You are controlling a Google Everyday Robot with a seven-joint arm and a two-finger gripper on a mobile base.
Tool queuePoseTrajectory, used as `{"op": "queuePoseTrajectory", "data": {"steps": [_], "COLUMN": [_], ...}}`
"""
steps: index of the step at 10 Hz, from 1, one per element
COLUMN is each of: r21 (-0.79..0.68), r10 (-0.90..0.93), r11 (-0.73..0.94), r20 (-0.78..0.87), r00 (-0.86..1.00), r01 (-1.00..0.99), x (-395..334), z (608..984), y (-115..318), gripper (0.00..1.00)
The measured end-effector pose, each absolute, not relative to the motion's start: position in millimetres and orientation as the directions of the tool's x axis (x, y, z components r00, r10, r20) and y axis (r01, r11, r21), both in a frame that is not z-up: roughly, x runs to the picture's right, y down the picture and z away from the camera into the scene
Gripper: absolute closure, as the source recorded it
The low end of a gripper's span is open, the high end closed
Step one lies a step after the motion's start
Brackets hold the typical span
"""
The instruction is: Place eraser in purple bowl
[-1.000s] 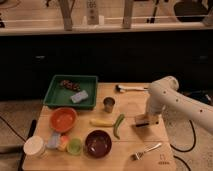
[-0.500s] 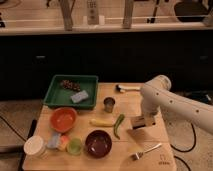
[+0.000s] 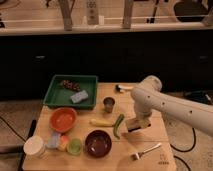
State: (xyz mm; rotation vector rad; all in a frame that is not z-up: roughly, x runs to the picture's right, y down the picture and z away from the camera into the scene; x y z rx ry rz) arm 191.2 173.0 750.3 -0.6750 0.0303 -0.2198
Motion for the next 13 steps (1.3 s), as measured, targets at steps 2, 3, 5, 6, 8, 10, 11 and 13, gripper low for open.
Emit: {"op": "queuePoseTrajectory", "data": {"steps": [2, 3, 5, 6, 8, 10, 11, 13], "r21": [-0.624, -0.621, -0.614, -0.609, -0.606, -0.605, -0.603, -0.6], "r10": [-0.234, -0.249, -0.282, -0.307, -0.333, -0.35, -0.367, -0.392], "r11": [0.753, 0.751, 0.746, 0.741, 0.734, 0.727, 0.72, 0.709], "r20": [0.044, 0.047, 0.058, 0.064, 0.071, 0.081, 0.091, 0.1], "r00": [0.971, 0.967, 0.958, 0.95, 0.94, 0.933, 0.926, 0.914], "r01": [0.209, 0.224, 0.257, 0.281, 0.306, 0.325, 0.344, 0.37], "x": [191, 186, 162, 153, 151, 147, 140, 137], "z": [746, 744, 739, 733, 728, 729, 727, 723], "y": [178, 179, 181, 180, 182, 184, 185, 186], "gripper": [1.0, 1.0, 1.0, 1.0, 1.0, 1.0, 1.0, 1.0]}}
